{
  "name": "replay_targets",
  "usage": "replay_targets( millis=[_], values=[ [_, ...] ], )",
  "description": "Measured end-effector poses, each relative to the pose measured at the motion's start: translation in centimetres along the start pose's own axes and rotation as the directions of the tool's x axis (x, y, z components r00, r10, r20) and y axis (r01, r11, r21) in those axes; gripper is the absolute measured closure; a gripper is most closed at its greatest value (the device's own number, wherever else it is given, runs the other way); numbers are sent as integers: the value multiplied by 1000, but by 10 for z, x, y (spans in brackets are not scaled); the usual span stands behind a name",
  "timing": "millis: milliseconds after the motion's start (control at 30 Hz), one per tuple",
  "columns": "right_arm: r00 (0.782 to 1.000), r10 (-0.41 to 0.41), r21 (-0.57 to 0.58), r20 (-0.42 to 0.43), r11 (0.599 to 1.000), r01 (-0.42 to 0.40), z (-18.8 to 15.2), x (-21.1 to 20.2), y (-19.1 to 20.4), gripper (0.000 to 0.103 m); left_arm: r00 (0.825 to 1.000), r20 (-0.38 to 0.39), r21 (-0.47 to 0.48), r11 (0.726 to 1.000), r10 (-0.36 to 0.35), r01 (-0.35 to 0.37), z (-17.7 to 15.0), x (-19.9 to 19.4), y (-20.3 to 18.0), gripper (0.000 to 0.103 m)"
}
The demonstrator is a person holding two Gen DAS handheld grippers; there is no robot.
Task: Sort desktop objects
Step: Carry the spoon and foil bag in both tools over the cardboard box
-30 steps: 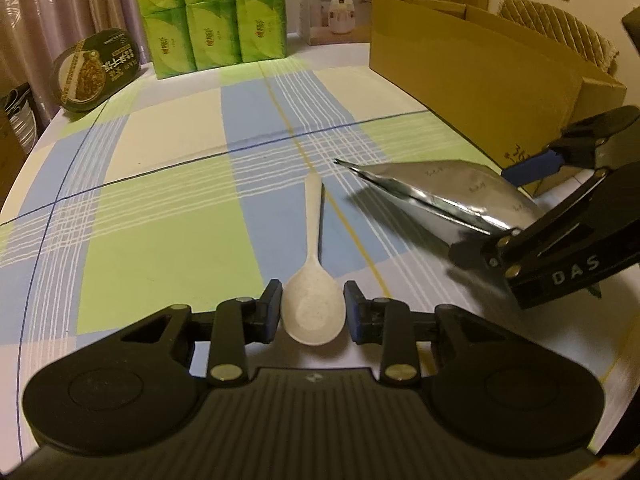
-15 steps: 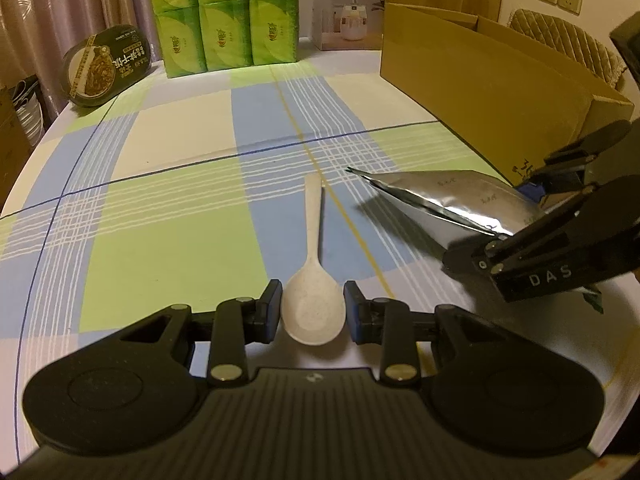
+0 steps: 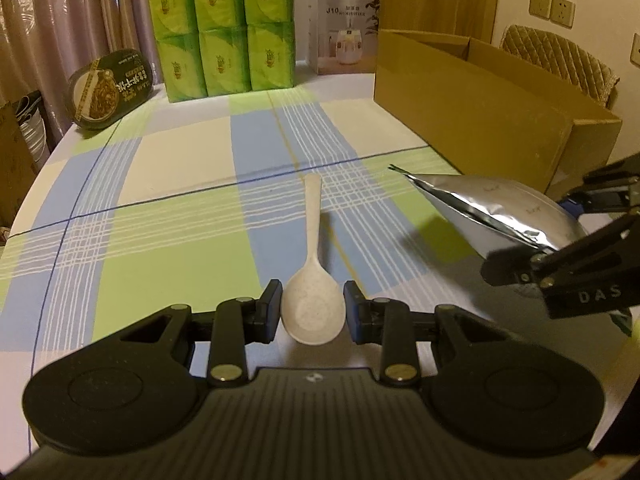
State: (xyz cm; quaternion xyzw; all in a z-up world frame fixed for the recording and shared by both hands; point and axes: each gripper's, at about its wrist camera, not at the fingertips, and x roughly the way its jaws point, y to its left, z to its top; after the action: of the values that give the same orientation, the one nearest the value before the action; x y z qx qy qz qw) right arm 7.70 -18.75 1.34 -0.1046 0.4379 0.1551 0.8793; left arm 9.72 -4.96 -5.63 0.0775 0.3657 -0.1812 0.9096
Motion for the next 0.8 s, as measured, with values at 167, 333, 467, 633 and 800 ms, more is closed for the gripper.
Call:
replay_targets(
  millis=[167, 333, 467, 633, 800],
  values=[
    [999, 3, 22, 32, 1000, -4, -2, -22, -1, 51, 1000, 8, -38, 999, 6, -6, 1, -16, -4, 75],
    [998, -1, 40, 70, 999, -2, -5, -45, -3, 51, 1000, 20, -55, 998, 9, -8, 3, -34, -13, 75],
    [995, -4, 66, 99, 998, -2, -8, -62, -8, 51, 1000, 30, -64, 998, 3, -1, 6, -46, -21, 75],
    [992, -12, 87, 129, 996, 1, -12, -81, -17, 51, 999, 46, -62, 998, -12, 15, 12, -60, -35, 75],
    [984, -37, 102, 174, 995, 19, -9, -103, -27, 51, 997, 67, -53, 998, -32, 36, 24, -69, -52, 75]
  ],
)
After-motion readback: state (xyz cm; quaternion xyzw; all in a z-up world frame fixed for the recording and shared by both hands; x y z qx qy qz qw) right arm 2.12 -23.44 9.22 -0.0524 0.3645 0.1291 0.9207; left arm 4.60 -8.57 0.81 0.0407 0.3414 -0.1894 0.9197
